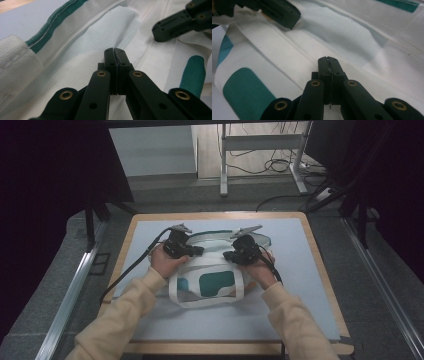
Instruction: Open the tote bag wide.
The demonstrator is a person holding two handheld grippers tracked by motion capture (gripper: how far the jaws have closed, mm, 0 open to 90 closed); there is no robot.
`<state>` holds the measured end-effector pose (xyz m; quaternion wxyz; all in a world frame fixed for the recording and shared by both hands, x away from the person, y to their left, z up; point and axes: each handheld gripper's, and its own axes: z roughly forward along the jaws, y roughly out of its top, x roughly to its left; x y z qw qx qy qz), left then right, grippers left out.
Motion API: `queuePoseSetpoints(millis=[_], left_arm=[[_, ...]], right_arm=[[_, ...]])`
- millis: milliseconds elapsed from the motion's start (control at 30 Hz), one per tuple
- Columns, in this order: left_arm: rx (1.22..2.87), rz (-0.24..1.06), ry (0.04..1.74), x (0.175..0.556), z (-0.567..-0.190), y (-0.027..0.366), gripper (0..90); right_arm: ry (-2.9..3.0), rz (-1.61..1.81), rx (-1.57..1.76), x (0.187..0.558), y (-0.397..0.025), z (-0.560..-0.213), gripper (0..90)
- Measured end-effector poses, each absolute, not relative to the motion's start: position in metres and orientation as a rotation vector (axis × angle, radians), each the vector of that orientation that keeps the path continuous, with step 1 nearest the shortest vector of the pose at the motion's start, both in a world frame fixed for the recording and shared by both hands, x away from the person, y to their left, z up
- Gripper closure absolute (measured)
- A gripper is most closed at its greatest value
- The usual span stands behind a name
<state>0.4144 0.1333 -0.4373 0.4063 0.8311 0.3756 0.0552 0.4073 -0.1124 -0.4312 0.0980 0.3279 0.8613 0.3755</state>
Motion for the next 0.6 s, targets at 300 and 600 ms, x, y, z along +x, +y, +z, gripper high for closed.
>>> queuePoseSetpoints(millis=[300,600], left_arm=[[2.102,0.162,0.955,0.419,-0.439,0.132,90.0],[2.108,0.178,0.967,0.426,-0.441,0.132,90.0]], right_arm=[[2.544,1.120,0.953,0.404,-0.114,-0.433,89.4],[2.550,1.123,0.944,0.401,-0.113,-0.433,89.4]])
